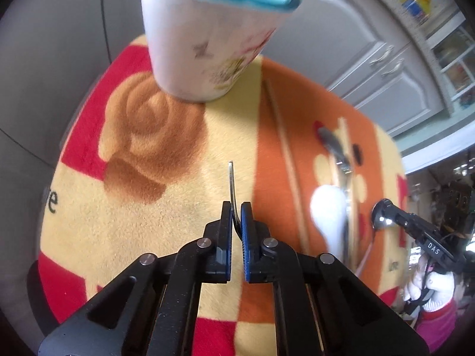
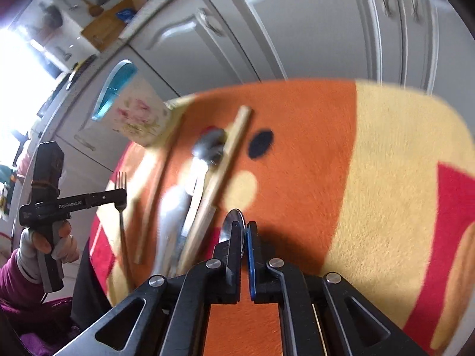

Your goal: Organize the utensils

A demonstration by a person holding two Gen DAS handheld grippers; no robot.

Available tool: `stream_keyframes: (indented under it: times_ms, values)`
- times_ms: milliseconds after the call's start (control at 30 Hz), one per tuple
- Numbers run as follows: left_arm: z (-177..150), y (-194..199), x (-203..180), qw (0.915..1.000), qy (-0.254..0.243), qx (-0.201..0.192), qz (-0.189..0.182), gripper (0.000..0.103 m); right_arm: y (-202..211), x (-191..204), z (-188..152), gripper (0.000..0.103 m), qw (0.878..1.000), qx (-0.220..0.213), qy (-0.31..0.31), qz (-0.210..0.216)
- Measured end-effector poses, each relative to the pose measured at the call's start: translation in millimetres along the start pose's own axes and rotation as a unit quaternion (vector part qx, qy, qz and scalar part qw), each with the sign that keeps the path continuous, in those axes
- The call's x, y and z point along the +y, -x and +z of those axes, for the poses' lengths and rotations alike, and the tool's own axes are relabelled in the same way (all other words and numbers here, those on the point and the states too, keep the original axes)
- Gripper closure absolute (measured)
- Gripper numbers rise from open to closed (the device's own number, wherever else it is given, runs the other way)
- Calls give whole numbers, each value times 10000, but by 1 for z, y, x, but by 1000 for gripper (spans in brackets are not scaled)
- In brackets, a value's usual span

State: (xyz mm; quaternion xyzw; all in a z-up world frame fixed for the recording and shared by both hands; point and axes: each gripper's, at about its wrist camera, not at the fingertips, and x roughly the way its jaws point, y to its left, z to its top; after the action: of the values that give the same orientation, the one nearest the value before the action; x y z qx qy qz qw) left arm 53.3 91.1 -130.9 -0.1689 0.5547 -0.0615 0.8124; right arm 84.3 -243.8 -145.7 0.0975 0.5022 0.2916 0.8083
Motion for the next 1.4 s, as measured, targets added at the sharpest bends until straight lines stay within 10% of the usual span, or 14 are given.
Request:
stream_keyframes:
  times_ms: [667, 1067, 1400]
  values:
    - [69, 165, -11, 9804, -106, -1856, -652, 102, 90, 109, 94, 101, 9851, -1300, 1117, -169]
    - [164, 193, 11, 9488, 22, -3087, 669, 102, 38, 204, 218, 101, 9589, -2025, 1853, -713]
    - [171, 136, 8, 9353, -376, -3175, 1514, 102, -52, 233, 229, 101, 9365, -1779, 2671, -1411]
